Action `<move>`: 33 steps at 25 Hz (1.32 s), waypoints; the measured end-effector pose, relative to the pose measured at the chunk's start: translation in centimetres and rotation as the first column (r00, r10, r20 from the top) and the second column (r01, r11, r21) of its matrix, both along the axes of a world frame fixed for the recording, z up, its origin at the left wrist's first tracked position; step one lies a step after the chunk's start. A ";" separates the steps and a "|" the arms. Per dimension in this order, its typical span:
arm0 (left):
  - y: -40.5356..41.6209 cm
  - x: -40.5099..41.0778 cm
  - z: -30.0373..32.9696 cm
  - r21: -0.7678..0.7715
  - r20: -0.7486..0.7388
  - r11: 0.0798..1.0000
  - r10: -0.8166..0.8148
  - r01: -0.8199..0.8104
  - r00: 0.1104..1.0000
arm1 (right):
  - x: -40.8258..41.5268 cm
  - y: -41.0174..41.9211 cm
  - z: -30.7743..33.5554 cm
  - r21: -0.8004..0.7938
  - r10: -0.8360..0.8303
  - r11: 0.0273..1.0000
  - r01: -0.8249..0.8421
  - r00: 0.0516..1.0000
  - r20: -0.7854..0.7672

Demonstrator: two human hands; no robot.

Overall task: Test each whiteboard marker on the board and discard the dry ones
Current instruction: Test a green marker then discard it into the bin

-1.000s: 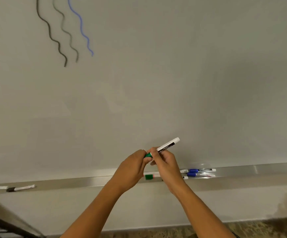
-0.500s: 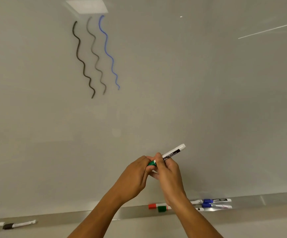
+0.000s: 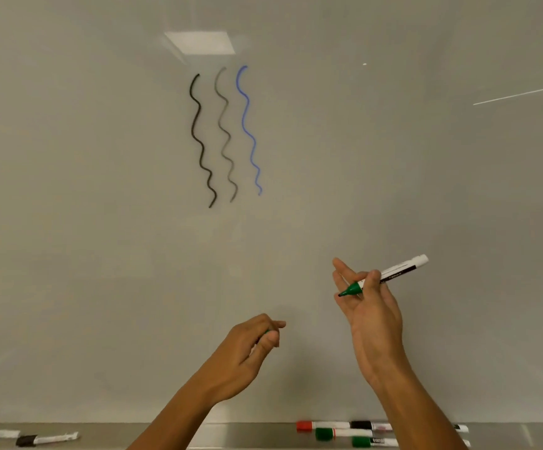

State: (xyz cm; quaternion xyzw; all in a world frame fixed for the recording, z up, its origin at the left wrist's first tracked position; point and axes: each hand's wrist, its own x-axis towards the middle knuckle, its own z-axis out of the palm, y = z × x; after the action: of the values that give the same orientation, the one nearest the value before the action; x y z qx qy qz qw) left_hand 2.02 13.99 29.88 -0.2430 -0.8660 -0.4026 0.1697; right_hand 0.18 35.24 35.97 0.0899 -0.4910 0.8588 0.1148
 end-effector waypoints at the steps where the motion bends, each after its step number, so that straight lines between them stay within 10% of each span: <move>1: -0.3 -0.4 0.9 -0.002 -0.049 0.999 0.053 -0.053 0.997 | -0.2 -0.2 0.4 0.009 0.024 1.000 -0.024 1.000 -0.011; 11: -5.4 -4.4 11.3 0.043 -0.426 0.805 0.551 -0.592 0.718 | -2.5 -0.9 4.9 0.169 -0.044 0.983 0.067 0.990 -0.133; 15: -7.6 -5.9 15.7 0.211 -0.314 0.703 0.706 -0.679 0.634 | -3.4 -0.9 7.7 0.288 -0.043 0.951 0.115 0.969 -0.244; 33: -15.6 -12.0 26.4 0.256 -0.744 0.516 0.645 -0.817 0.174 | -8.4 -6.2 21.1 0.437 -0.076 0.794 0.423 0.782 -0.619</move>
State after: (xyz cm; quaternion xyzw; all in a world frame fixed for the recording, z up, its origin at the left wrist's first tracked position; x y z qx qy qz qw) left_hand -10.01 -1.57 56.29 0.0436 -0.7432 -0.0332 0.6668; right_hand -8.21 29.07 57.03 0.3032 -0.6678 0.5865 0.3437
